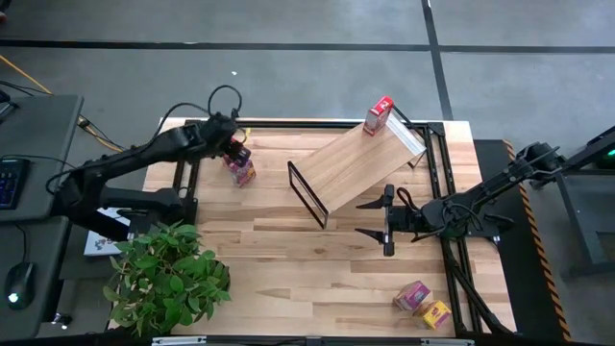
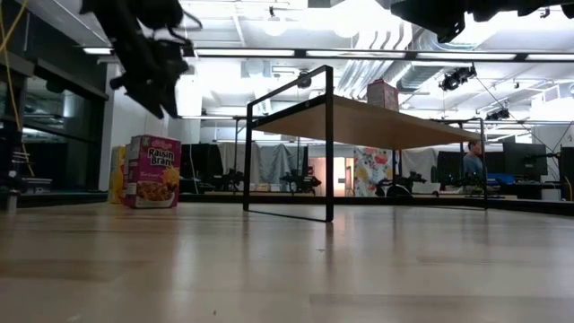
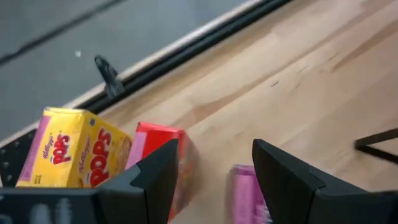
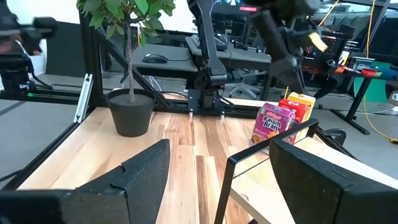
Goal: Stack cereal on shelf
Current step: Put the red cereal box on the shelf aligned with the other red cereal box
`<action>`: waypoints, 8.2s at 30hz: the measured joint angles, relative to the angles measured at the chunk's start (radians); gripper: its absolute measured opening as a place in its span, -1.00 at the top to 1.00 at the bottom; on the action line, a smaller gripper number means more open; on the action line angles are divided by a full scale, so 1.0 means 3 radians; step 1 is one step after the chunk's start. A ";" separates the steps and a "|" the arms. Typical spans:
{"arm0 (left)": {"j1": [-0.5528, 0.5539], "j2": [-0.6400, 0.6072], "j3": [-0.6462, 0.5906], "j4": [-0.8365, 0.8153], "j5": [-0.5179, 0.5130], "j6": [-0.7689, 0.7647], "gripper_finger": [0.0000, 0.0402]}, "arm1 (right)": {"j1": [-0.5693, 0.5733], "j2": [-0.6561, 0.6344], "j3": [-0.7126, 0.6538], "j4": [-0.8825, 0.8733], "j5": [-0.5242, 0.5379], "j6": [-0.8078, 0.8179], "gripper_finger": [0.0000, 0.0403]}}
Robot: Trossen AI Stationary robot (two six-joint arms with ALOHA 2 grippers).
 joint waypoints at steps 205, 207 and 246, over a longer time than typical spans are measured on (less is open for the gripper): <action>0.0719 0.0662 0.0457 0.0216 0.0427 0.0685 0.37 | -0.0001 -0.0001 0.0001 -0.0398 0.0119 0.0263 -0.33; 0.0669 0.0662 0.0645 0.0234 0.0427 0.0673 0.36 | -0.0001 -0.0001 0.0001 -0.0398 0.0119 0.0262 -0.33; -0.1550 0.1905 0.2716 0.0316 0.0843 0.1580 0.36 | -0.0245 -0.0321 0.0862 -0.1282 0.0870 -0.0008 -0.33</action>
